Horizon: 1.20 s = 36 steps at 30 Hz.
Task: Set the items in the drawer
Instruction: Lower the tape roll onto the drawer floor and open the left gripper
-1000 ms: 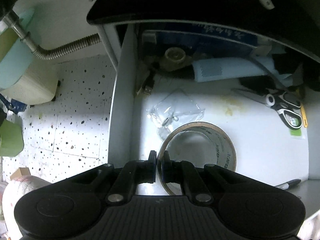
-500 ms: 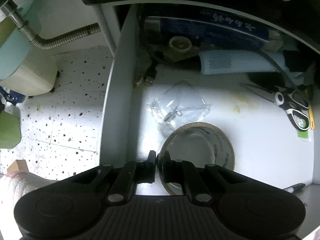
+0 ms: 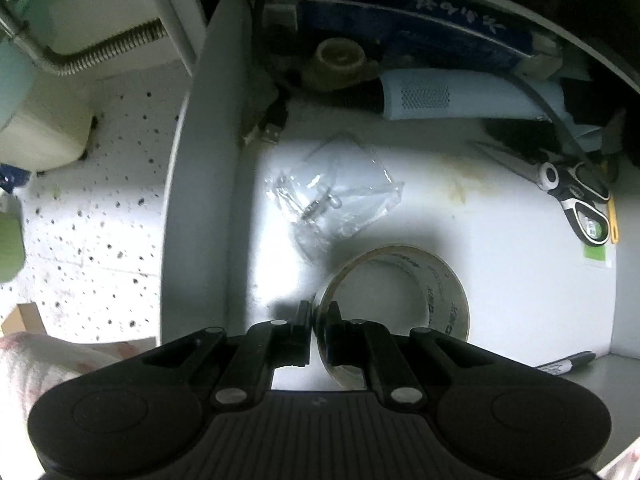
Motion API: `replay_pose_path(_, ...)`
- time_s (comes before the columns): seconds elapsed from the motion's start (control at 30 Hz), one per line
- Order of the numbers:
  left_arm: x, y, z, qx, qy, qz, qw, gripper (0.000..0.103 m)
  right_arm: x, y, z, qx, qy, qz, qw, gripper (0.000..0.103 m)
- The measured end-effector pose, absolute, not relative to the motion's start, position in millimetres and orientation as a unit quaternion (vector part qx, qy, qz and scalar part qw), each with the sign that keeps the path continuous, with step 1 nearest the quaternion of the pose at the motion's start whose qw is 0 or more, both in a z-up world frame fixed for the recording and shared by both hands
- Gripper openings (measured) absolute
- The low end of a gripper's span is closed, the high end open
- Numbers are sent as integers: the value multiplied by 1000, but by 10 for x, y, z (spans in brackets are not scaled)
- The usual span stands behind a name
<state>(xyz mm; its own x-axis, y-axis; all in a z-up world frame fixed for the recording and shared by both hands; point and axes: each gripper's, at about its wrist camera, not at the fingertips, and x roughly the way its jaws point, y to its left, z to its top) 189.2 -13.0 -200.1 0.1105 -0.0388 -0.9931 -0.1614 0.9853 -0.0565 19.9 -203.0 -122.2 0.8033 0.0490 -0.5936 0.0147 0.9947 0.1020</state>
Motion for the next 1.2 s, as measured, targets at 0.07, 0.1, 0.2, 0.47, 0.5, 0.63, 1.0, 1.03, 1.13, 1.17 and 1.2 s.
replay_pose_path(0.07, 1898, -122, -2016, -89, 664, 34, 742, 6, 200, -2027, -1223, 51, 314, 9, 948, 103)
replay_pose_path(0.1, 1898, -122, -2023, -91, 665, 34, 741, 6, 198, -2028, -1222, 52, 313, 8, 948, 103)
replay_pose_path(0.2, 1899, -119, -2062, -95, 673, 37, 732, 6, 191, -2027, -1221, 52, 312, 8, 949, 103)
replay_pose_path(0.47, 1901, -136, -2113, -102, 682, 33, 724, 6, 196, -2045, -1235, 57, 314, 10, 947, 103)
replay_pose_path(0.5, 1899, -140, -2112, -101, 681, 33, 724, 6, 196, -2049, -1236, 58, 314, 10, 947, 103)
replay_pose_path(0.63, 1889, -121, -2105, -106, 681, 40, 724, 6, 194, -2053, -1237, 59, 315, 10, 947, 103)
replay_pose_path(1.0, 1867, -139, -2096, -98, 688, 33, 718, 8, 197, -2040, -1250, 56, 316, 12, 947, 103)
replay_pose_path(1.03, 1861, -121, -2098, -103, 688, 33, 718, 8, 199, -2037, -1252, 55, 317, 12, 947, 103)
replay_pose_path(1.13, 1853, -95, -2078, -110, 686, 31, 718, 12, 202, -2030, -1255, 52, 318, 13, 947, 103)
replay_pose_path(1.17, 1855, -92, -2070, -111, 685, 29, 720, 13, 208, -2032, -1256, 53, 319, 13, 946, 103)
replay_pose_path(1.2, 1857, -90, -2062, -112, 683, 27, 721, 15, 214, -2034, -1257, 54, 321, 12, 946, 103)
